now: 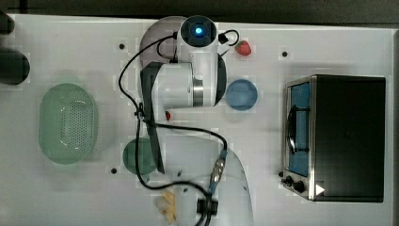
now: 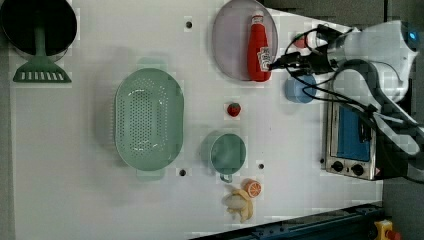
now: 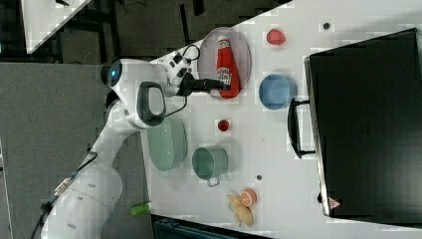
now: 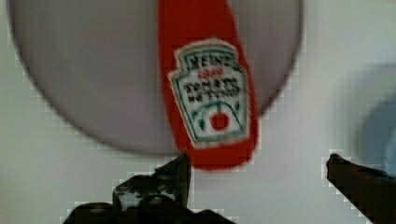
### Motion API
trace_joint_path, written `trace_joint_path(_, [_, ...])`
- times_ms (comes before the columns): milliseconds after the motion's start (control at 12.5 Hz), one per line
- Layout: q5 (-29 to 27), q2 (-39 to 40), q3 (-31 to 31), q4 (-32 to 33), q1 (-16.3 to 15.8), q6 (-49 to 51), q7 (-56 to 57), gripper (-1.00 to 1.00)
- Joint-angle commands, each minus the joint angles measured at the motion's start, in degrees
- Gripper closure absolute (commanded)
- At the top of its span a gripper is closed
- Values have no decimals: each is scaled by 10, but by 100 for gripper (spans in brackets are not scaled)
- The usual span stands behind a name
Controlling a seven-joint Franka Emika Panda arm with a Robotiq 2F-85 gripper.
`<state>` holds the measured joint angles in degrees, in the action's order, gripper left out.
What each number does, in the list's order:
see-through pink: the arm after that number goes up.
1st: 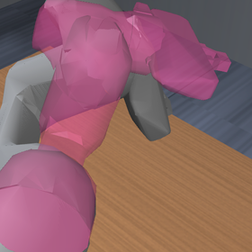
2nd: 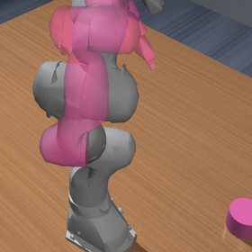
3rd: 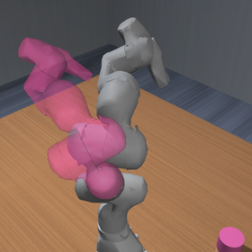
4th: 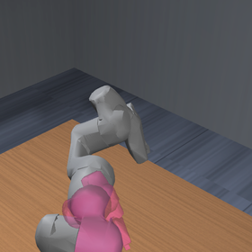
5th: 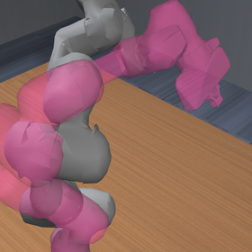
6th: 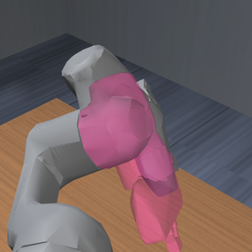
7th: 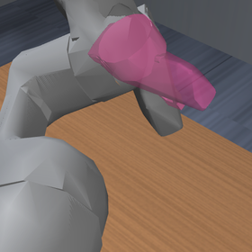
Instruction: Pick ketchup from plate and place it on table.
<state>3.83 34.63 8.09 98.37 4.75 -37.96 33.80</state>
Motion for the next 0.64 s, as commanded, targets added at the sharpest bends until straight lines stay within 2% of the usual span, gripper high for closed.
trace_joint_path(80, [14,31,5,-43,-15,-19,49,-100])
trace_joint_path(480, [17,121,4,-128,-27,-40,49,-100])
trace_joint_path(640, [37,147,2,-152,-26,-42,49,-100])
